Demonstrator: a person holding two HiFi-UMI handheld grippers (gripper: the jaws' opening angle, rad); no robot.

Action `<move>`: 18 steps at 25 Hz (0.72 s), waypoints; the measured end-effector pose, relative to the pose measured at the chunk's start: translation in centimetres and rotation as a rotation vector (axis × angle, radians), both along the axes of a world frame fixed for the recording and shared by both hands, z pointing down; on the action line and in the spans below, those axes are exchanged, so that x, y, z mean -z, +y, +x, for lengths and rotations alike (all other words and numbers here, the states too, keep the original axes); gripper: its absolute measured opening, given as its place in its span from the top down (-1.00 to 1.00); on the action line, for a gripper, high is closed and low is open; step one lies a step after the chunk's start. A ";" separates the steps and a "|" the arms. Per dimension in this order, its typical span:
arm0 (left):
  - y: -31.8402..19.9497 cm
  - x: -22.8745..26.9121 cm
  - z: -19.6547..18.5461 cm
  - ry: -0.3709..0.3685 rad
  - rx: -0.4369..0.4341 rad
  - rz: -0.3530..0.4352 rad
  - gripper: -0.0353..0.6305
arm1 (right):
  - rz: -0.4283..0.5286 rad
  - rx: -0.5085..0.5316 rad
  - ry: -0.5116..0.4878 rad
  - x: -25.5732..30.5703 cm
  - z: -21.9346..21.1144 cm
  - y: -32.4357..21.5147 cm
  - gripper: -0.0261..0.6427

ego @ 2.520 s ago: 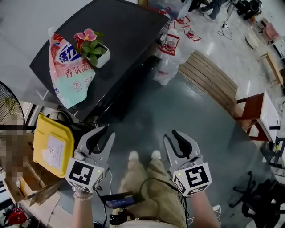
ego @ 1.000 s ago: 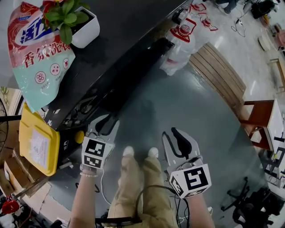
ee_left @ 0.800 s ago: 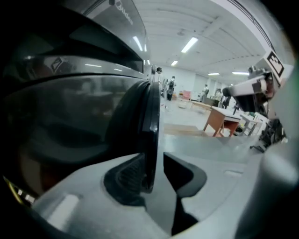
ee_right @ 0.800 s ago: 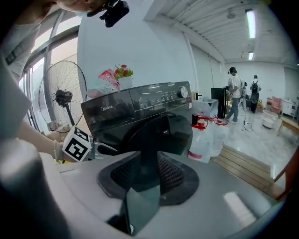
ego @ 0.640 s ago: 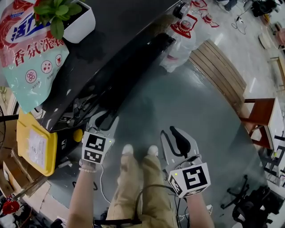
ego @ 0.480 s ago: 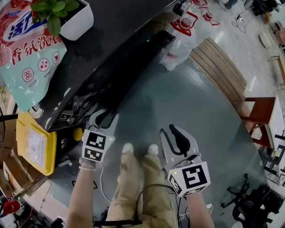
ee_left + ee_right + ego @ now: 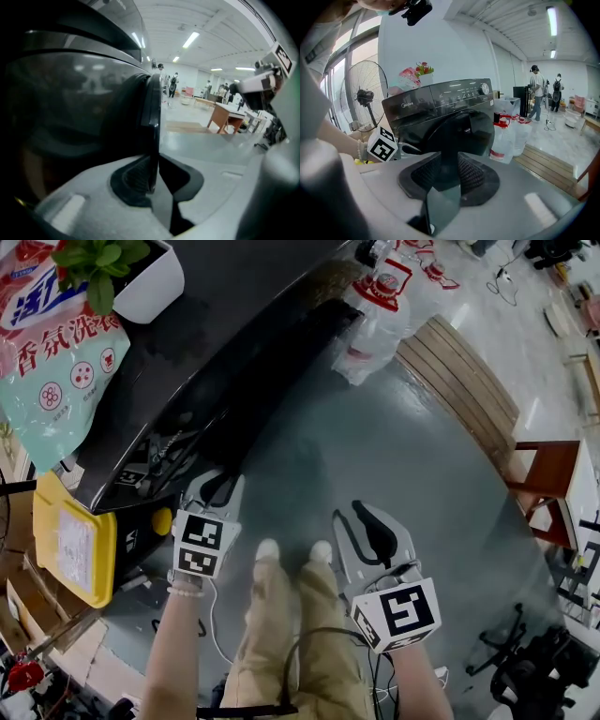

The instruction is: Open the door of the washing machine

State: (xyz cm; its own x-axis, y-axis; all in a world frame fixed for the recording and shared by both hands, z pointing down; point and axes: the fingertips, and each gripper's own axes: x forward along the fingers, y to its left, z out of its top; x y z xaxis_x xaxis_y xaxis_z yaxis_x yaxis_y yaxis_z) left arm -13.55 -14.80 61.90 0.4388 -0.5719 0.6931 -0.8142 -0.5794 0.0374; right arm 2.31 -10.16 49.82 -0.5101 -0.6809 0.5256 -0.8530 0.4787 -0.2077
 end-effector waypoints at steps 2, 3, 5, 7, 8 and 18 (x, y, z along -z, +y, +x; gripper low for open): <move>0.0 0.0 0.0 0.006 -0.004 -0.010 0.76 | 0.002 -0.002 -0.001 0.1 0.1 0.0 0.64; 0.1 0.0 0.1 0.007 -0.008 -0.015 0.76 | 0.003 -0.002 -0.002 0.2 0.2 0.0 0.64; 0.2 0.0 0.2 0.003 -0.010 -0.022 0.77 | 0.005 0.000 -0.004 0.2 0.3 0.1 0.64; 0.3 0.0 0.3 -0.003 -0.004 -0.027 0.77 | 0.006 0.003 -0.005 0.3 0.5 0.2 0.64; 0.3 0.0 0.5 -0.007 -0.003 -0.029 0.77 | 0.006 0.003 -0.005 0.3 0.6 0.3 0.64; 0.7 0.0 1.1 -0.031 0.004 -0.052 0.77 | 0.015 0.020 -0.011 0.4 0.9 0.5 0.64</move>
State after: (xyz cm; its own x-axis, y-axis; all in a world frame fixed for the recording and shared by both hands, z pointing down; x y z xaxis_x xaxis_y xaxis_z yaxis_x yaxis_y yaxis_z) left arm -12.43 -14.12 61.92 0.4145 -0.5366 0.7350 -0.8175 -0.5744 0.0417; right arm 3.23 -9.70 49.40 -0.5294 -0.6781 0.5098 -0.8410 0.4985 -0.2101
